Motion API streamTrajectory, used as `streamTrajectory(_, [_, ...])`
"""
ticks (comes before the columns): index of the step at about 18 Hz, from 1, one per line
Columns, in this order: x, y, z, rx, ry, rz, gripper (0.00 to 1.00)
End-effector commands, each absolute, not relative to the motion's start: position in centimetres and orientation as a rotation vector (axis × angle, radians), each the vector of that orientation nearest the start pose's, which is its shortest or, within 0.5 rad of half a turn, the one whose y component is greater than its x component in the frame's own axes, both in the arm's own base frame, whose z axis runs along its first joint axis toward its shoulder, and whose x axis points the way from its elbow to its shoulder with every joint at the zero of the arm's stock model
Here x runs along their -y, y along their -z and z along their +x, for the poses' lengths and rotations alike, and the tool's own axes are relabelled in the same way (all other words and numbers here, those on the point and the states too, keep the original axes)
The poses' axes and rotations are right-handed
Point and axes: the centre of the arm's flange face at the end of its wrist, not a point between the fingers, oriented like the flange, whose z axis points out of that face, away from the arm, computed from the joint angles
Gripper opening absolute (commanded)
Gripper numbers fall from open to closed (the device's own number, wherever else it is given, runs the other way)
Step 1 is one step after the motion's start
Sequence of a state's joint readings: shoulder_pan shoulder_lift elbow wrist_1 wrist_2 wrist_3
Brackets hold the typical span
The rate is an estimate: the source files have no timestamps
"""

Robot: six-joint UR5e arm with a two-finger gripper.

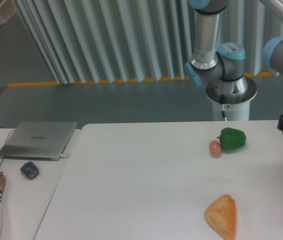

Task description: Place the red peppers in a basket

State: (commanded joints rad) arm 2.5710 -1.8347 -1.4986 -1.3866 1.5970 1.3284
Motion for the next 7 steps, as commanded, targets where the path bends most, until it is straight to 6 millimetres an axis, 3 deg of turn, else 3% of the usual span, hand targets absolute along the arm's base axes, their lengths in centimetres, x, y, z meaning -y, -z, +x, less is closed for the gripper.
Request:
streamTrajectory(5, [-43.8,-38.7,-39.8,-0.569,0.085,-3.131,1.0])
streamTrajectory(7, [-43.8,-38.7,-39.7,-0.571,0.089,-3.129,1.0])
